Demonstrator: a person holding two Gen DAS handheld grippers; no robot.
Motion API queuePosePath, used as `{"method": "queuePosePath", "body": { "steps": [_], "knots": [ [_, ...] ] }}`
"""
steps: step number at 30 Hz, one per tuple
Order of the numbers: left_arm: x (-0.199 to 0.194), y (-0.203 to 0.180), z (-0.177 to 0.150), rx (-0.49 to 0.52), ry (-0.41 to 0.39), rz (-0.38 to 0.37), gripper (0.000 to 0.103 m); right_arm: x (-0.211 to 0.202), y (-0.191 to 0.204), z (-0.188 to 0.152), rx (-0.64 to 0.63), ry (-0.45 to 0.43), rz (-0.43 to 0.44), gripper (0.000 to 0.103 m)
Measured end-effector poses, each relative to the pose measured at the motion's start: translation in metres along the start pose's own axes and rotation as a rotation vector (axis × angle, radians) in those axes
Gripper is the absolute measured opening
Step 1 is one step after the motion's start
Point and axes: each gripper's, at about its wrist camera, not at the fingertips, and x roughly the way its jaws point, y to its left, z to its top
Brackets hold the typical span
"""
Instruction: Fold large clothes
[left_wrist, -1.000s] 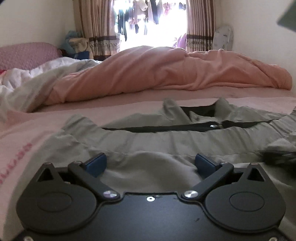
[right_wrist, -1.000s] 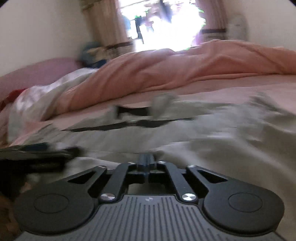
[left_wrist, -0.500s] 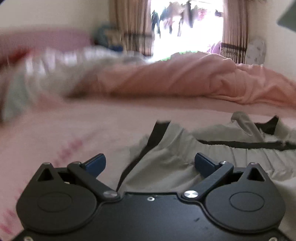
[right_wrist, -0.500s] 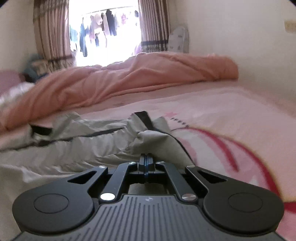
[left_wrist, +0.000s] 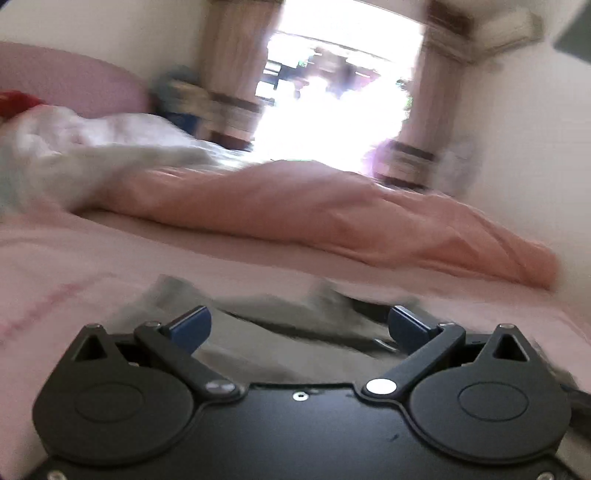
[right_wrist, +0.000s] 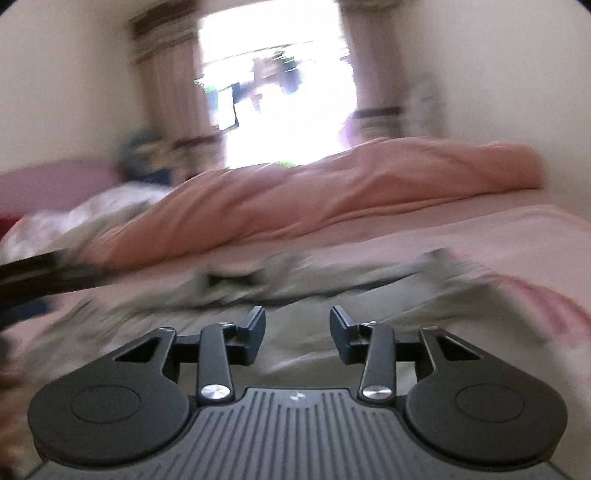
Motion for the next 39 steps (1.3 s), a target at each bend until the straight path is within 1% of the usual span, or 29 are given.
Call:
{"method": "queuePosePath", "body": {
  "steps": [1,2,3,4,6,7,8,9,10,11,12,14,15,18,20,23,25,27,33,38,39],
  "knots": [
    [0.003,-0.013,-0.007,0.065,0.013,-0.001,0.103,0.002,0.012,-0.005,-0.056,0.004,-0.001,0.048],
    [0.006,-0.024,-0.015,0.14,0.023,0.026,0.103,0.006,0.022,-0.007,-0.101,0.003,-0.015,0.049],
    [0.009,-0.028,-0.02,0.167,0.036,0.057,0.103,0.006,0.027,-0.013,-0.124,0.004,-0.026,0.05],
    [0.012,-0.028,-0.024,0.158,0.055,0.071,0.103,0.008,0.03,-0.016,-0.124,0.017,-0.021,0.05],
    [0.015,-0.022,-0.032,0.063,0.111,0.076,0.103,0.016,0.029,-0.019,-0.07,0.064,0.037,0.05],
    [0.015,-0.022,-0.038,0.039,0.139,0.078,0.103,0.019,0.029,-0.022,-0.055,0.089,0.059,0.05],
    [0.013,-0.027,-0.044,0.068,0.152,0.068,0.103,0.023,0.03,-0.026,-0.056,0.117,0.068,0.05],
    [0.01,-0.036,-0.052,0.138,0.156,0.065,0.103,0.024,0.034,-0.03,-0.069,0.137,0.057,0.049],
    [0.006,-0.041,-0.057,0.198,0.141,0.095,0.103,0.025,0.036,-0.034,-0.089,0.148,0.045,0.049],
    [0.002,-0.042,-0.061,0.224,0.12,0.111,0.103,0.022,0.04,-0.037,-0.103,0.146,0.036,0.05],
    [-0.005,-0.036,-0.063,0.218,0.097,0.108,0.103,0.016,0.044,-0.039,-0.117,0.141,0.028,0.05],
    [-0.02,-0.01,-0.068,0.142,0.07,0.089,0.103,0.011,0.051,-0.041,-0.153,0.135,0.013,0.05],
    [-0.023,0.0,-0.071,0.12,0.08,0.091,0.103,0.013,0.053,-0.043,-0.166,0.132,0.01,0.05],
    [-0.006,0.017,-0.072,0.082,0.132,0.152,0.103,0.022,0.047,-0.042,-0.142,0.142,0.019,0.051],
    [-0.004,0.016,-0.074,0.107,0.125,0.165,0.103,0.024,0.041,-0.041,-0.111,0.144,0.04,0.052],
    [-0.003,0.003,-0.078,0.165,0.117,0.191,0.103,0.022,0.03,-0.043,-0.05,0.141,0.082,0.053],
    [-0.007,0.003,-0.079,0.165,0.114,0.193,0.103,0.022,0.027,-0.044,-0.029,0.14,0.096,0.056],
    [0.0,0.003,-0.075,0.158,0.128,0.188,0.103,0.022,0.03,-0.045,-0.038,0.142,0.089,0.056],
    [0.006,0.004,-0.074,0.164,0.131,0.188,0.103,0.022,0.039,-0.045,-0.081,0.144,0.064,0.057],
    [0.01,0.002,-0.072,0.182,0.139,0.184,0.103,0.021,0.035,-0.045,-0.071,0.146,0.063,0.057],
    [0.011,0.003,-0.072,0.18,0.141,0.18,0.103,0.02,0.034,-0.044,-0.074,0.145,0.055,0.056]
  ]
}}
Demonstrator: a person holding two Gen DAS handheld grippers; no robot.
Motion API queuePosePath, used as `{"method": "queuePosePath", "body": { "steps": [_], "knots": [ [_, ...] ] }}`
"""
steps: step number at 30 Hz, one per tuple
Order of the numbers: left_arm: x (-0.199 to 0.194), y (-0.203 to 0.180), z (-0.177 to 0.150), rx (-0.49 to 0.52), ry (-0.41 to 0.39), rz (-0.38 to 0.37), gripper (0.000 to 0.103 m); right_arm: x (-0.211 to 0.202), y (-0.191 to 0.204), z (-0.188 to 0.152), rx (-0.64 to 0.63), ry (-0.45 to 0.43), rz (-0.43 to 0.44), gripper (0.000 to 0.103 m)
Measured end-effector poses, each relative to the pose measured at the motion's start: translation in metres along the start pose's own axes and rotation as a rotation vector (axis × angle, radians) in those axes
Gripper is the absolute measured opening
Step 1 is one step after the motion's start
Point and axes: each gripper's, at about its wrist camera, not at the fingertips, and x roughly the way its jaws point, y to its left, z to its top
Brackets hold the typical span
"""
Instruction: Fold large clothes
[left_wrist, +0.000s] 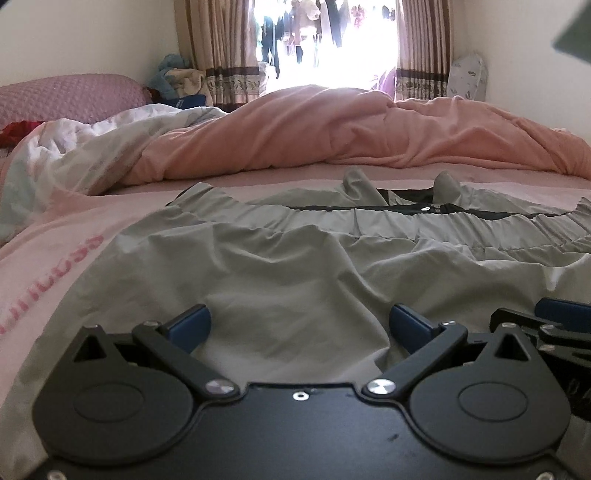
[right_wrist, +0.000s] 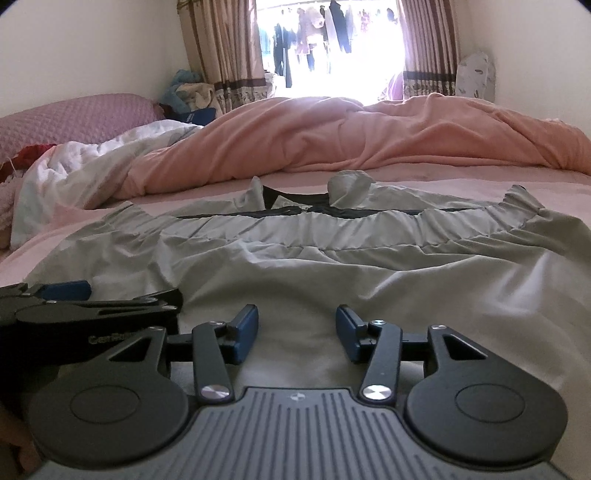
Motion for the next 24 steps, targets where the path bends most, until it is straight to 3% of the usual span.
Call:
{"method": "queuePosePath", "body": {
  "steps": [5,15,19,22,23,24],
  "knots": [
    [0.001,0.001,0.0,0.0,-0.004,-0.005,0.103,0.003,-0.02,0.002,0.069,-0.014,-0.01,0.052],
    [0.002,0.002,0.0,-0.002,0.0,-0.012,0.103,0.002,-0.019,0.005,-0.047,0.008,-0.095,0.053],
    [0.0,0.015,0.002,0.054,-0.017,-0.017,0.103,-0.004,-0.039,0.006,-0.15,0.005,-0.331,0.057],
    [-0.001,0.039,0.002,-0.001,-0.023,-0.054,0.103,-0.014,-0.082,0.01,-0.059,0.006,-0.401,0.058],
    [-0.007,0.047,0.0,-0.041,-0.048,0.0,0.103,-0.019,-0.098,0.011,-0.007,-0.001,-0.406,0.056],
    [-0.012,0.052,-0.002,-0.059,-0.076,0.106,0.103,-0.024,-0.112,0.012,0.038,-0.01,-0.414,0.053]
  ]
}}
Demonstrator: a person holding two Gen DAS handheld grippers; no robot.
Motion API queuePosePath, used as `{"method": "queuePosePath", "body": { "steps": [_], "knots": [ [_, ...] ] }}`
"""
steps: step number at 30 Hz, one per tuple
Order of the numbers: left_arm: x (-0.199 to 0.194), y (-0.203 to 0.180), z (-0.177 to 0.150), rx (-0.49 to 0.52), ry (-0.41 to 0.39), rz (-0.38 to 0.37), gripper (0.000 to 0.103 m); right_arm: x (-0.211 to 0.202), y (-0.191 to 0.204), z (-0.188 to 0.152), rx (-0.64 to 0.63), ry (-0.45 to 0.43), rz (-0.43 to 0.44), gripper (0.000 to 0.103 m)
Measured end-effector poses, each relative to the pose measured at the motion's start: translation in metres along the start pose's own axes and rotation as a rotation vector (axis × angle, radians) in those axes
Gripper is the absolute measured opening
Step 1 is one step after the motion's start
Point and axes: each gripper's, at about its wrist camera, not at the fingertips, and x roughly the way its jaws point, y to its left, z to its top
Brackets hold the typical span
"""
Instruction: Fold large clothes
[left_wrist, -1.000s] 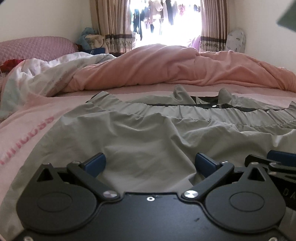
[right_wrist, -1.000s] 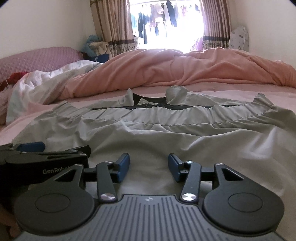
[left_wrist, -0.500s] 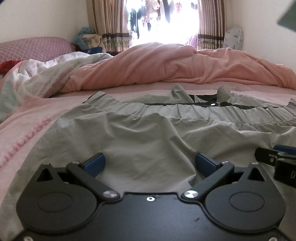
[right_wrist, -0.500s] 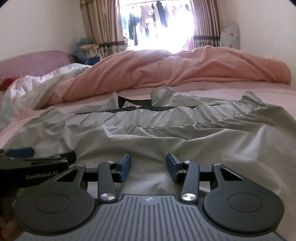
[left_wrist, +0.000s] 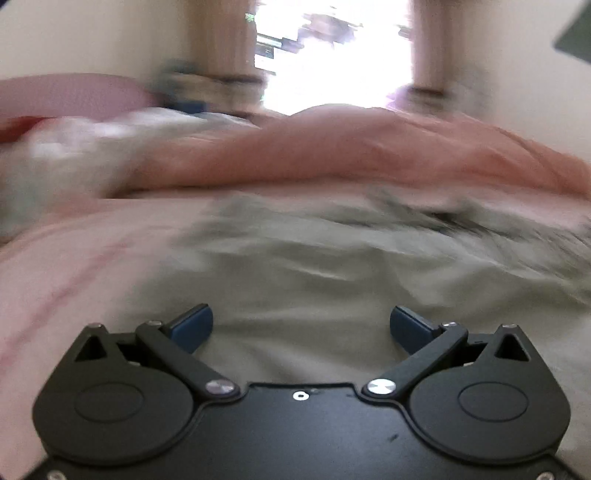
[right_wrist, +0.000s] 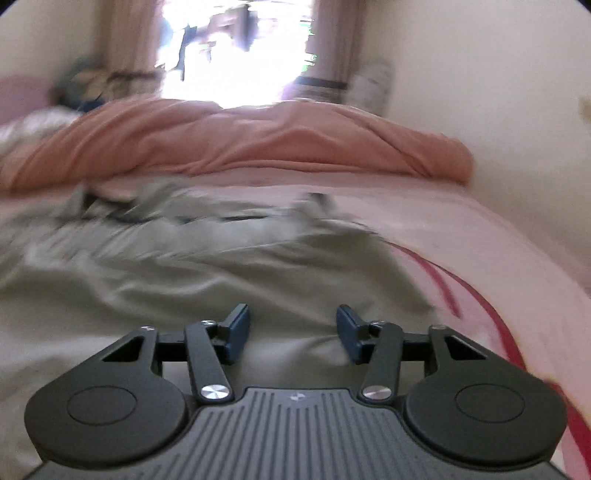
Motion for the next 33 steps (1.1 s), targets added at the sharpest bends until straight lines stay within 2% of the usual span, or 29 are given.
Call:
{"method": "queuePosePath", "body": {
  "steps": [1,3,4,5,6,7,8,10,13,15,18,19,20,21,22,24,28,33],
  "knots": [
    [-0.002,0.006,-0.001,0.014,-0.026,0.086,0.103,0.001,-0.011,0.001,0.031,0.002,-0.047,0.053],
    [0.003,0.024,-0.001,0.054,-0.005,0.133,0.103,0.004,-0.024,0.0,0.065,-0.004,-0.141,0.055],
    [0.009,0.035,-0.002,0.048,0.028,0.15,0.103,0.004,-0.03,0.0,0.099,-0.004,-0.124,0.054],
    [0.011,0.049,-0.002,0.0,0.044,0.132,0.103,0.005,-0.034,0.0,0.138,0.004,-0.108,0.054],
    [0.011,0.063,-0.001,-0.08,0.062,0.085,0.103,0.003,-0.036,0.001,0.174,0.004,-0.098,0.051],
    [0.009,0.072,0.001,-0.135,0.071,0.084,0.102,-0.002,-0.036,0.003,0.199,-0.002,-0.084,0.043],
    [0.003,0.074,0.004,-0.157,0.057,0.11,0.102,-0.01,-0.032,0.004,0.22,-0.017,-0.066,0.043],
    [-0.016,0.064,0.011,-0.1,-0.009,0.128,0.102,-0.026,-0.021,0.006,0.256,-0.051,0.025,0.044],
    [-0.043,0.032,0.014,-0.016,-0.063,0.019,0.103,-0.049,0.018,0.003,0.301,-0.05,0.26,0.047],
    [-0.05,0.006,0.008,0.053,-0.029,-0.092,0.103,-0.061,0.058,-0.005,0.226,0.008,0.319,0.052],
    [-0.05,-0.021,-0.007,0.09,0.055,-0.179,0.103,-0.084,0.115,-0.022,0.033,0.052,0.363,0.052],
    [-0.048,-0.03,-0.012,0.095,0.087,-0.189,0.102,-0.09,0.126,-0.029,-0.014,0.045,0.365,0.038],
    [-0.047,-0.038,-0.016,0.1,0.108,-0.158,0.102,-0.094,0.13,-0.032,-0.038,0.038,0.339,0.038],
    [-0.047,-0.041,-0.021,0.105,0.111,-0.145,0.103,-0.094,0.13,-0.035,-0.051,0.033,0.323,0.042],
    [-0.045,-0.043,-0.023,0.105,0.112,-0.143,0.103,-0.091,0.128,-0.036,-0.05,0.037,0.337,0.051],
    [-0.041,-0.039,-0.023,0.085,0.125,-0.155,0.103,-0.085,0.115,-0.035,-0.016,0.063,0.351,0.06],
    [-0.045,-0.034,-0.024,0.087,0.123,-0.156,0.103,-0.071,0.089,-0.034,0.047,0.079,0.371,0.065],
    [-0.044,-0.036,-0.028,0.117,0.1,-0.143,0.103,-0.073,0.052,-0.045,0.083,0.07,0.258,0.063]
  ]
}}
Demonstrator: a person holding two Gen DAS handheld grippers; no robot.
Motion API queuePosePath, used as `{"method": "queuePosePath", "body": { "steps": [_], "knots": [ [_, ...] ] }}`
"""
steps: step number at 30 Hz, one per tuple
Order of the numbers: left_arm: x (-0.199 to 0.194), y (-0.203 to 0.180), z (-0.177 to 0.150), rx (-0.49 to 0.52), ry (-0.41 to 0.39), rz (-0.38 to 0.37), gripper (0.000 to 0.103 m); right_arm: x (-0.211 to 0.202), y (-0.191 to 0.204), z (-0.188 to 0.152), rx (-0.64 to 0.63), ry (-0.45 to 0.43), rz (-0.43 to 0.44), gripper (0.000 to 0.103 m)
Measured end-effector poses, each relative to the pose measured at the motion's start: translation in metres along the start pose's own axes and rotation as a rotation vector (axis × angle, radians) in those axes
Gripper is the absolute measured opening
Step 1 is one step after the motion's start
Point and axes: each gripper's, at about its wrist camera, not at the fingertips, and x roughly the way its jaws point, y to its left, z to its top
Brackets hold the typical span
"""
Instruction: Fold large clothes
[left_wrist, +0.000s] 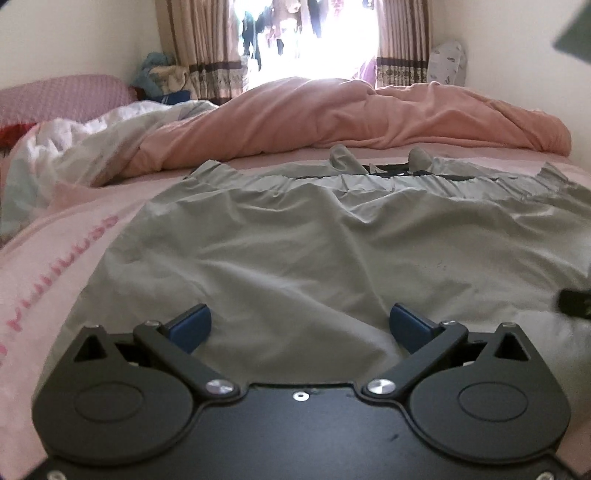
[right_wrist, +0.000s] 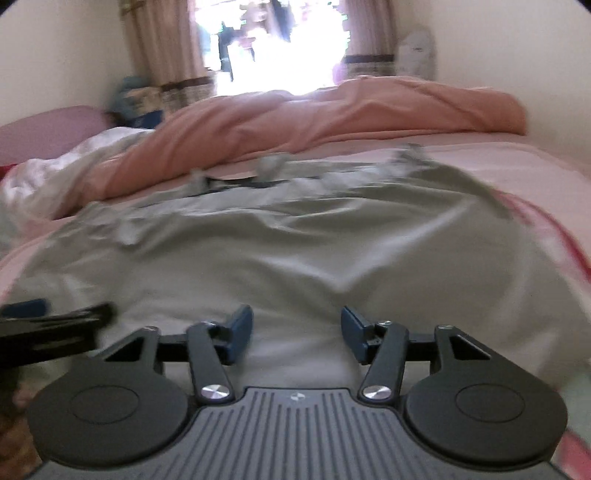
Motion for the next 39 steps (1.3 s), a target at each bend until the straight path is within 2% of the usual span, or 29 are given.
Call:
{"method": "queuePosePath", "body": {
  "steps": [4,7,9,11,14,16,17,18,21,23,25,29,32,35,36,37,39],
  "knots": [
    [-0.003,0.013,-0.003,-0.01,0.003,0.018,0.103,0.001,-0.023,0.003,0.029,-0.007,-0.042,0.062],
    [-0.005,0.026,-0.005,-0.009,0.003,0.045,0.103,-0.002,-0.033,0.0,-0.005,-0.013,-0.181,0.068],
    [-0.008,0.037,-0.008,-0.012,-0.006,0.053,0.103,-0.002,-0.047,0.002,0.015,-0.014,-0.266,0.069],
    [-0.012,0.049,-0.009,-0.023,-0.021,0.061,0.103,-0.004,-0.064,0.004,0.066,-0.021,-0.281,0.069],
    [-0.013,0.071,-0.013,-0.053,-0.004,0.087,0.103,-0.008,-0.081,0.003,0.079,-0.036,-0.323,0.062],
    [-0.013,0.084,-0.015,-0.055,0.008,0.16,0.103,-0.009,-0.095,0.003,0.082,-0.036,-0.389,0.062],
    [-0.012,0.092,-0.016,-0.053,0.011,0.2,0.103,-0.01,-0.101,0.003,0.097,-0.035,-0.406,0.065],
    [-0.012,0.1,-0.016,-0.067,0.016,0.21,0.103,-0.012,-0.109,0.003,0.132,-0.034,-0.411,0.072],
    [-0.013,0.128,-0.018,-0.182,0.046,0.178,0.103,-0.015,-0.134,0.001,0.279,-0.031,-0.345,0.079],
    [-0.011,0.142,-0.021,-0.241,0.079,0.103,0.103,-0.018,-0.144,-0.002,0.347,-0.039,-0.285,0.082],
    [-0.008,0.15,-0.024,-0.278,0.105,0.025,0.103,-0.019,-0.147,-0.003,0.337,-0.035,-0.261,0.082],
    [-0.007,0.145,-0.023,-0.247,0.093,0.036,0.103,-0.02,-0.142,-0.006,0.28,-0.035,-0.259,0.083],
    [-0.008,0.137,-0.026,-0.215,0.081,0.029,0.103,-0.031,-0.144,-0.011,0.315,-0.07,-0.254,0.083],
    [-0.002,0.134,-0.024,-0.193,0.083,-0.006,0.103,-0.044,-0.156,-0.026,0.386,-0.102,-0.178,0.085],
    [-0.002,0.135,-0.024,-0.193,0.076,-0.03,0.097,-0.046,-0.16,-0.028,0.408,-0.099,-0.132,0.091],
    [-0.004,0.136,-0.025,-0.195,0.058,-0.056,0.086,-0.047,-0.164,-0.028,0.408,-0.091,-0.075,0.099],
    [-0.007,0.133,-0.025,-0.178,0.046,-0.074,0.078,-0.042,-0.165,-0.022,0.369,-0.055,-0.031,0.103]
  ]
}}
